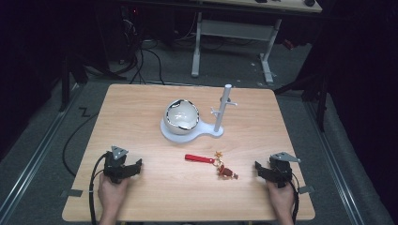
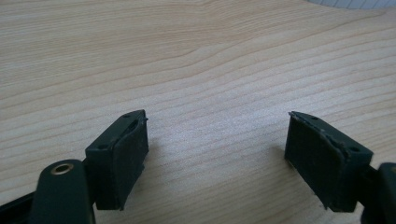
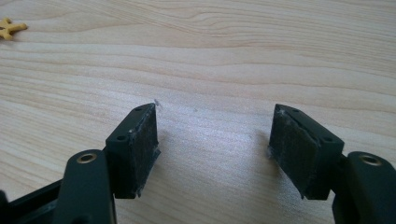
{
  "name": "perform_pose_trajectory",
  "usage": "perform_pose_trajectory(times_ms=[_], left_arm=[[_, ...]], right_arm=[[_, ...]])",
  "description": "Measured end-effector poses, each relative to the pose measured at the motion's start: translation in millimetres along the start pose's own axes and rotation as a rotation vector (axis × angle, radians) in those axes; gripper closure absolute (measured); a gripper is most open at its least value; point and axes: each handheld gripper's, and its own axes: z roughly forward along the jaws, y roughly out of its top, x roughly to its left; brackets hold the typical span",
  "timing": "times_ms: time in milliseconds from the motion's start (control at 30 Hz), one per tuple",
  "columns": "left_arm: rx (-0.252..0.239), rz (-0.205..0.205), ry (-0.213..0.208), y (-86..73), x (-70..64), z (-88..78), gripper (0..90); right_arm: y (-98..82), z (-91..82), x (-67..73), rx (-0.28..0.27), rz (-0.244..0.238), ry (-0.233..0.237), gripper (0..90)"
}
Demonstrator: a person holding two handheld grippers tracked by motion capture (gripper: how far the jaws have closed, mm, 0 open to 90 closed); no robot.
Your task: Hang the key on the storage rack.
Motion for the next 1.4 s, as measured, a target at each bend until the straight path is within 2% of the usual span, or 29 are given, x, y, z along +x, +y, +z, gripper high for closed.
perform_pose_trajectory(times_ms=[367,633,767,1067,1400], left_arm=[[0.000,0.000,0.000,0.1,0.0,0.0,21.8],[0.000,0.000,0.000,0.1,0.0,0.0,21.8],[0.000,0.000,0.000,0.1,0.0,0.0,21.8],[0.000,0.000,0.000,0.1,0.0,0.1,21.8],[0.000,0.000,0.000,0.1,0.1,0.1,21.8]], right_arm=[[-0.9,-1.4,0.7,0.001,0.007,0.002,33.7],[-3.3,-5.1,-1.9,-0.012,0.034,0.020,41.0],[-4.0,-10.1,-0.8,-0.024,0.042,0.055,44.0],[-4.0,-17.8,8.9,-0.051,0.025,0.119,46.6],[-4.8,-20.6,28.8,-0.053,-0.027,0.184,50.3]])
